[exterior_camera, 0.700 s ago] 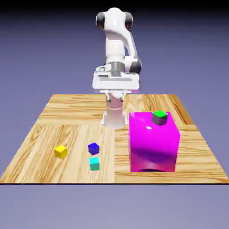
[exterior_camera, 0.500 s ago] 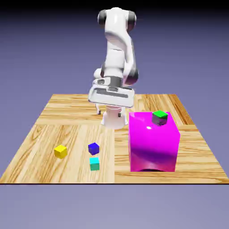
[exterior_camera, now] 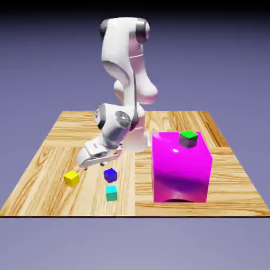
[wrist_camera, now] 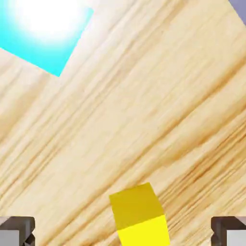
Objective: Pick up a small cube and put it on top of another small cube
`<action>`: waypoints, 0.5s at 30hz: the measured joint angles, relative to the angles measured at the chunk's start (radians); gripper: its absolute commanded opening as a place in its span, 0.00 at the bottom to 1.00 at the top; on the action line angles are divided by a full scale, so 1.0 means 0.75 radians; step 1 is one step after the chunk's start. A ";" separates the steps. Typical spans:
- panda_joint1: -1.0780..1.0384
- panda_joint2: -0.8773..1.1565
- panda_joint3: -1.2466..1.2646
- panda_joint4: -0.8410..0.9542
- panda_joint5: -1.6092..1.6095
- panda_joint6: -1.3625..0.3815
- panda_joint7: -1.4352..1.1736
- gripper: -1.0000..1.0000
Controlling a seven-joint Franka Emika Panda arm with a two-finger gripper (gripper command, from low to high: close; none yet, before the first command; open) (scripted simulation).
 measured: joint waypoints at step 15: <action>0.070 0.314 -0.233 0.129 -0.287 -0.108 -0.104 0.50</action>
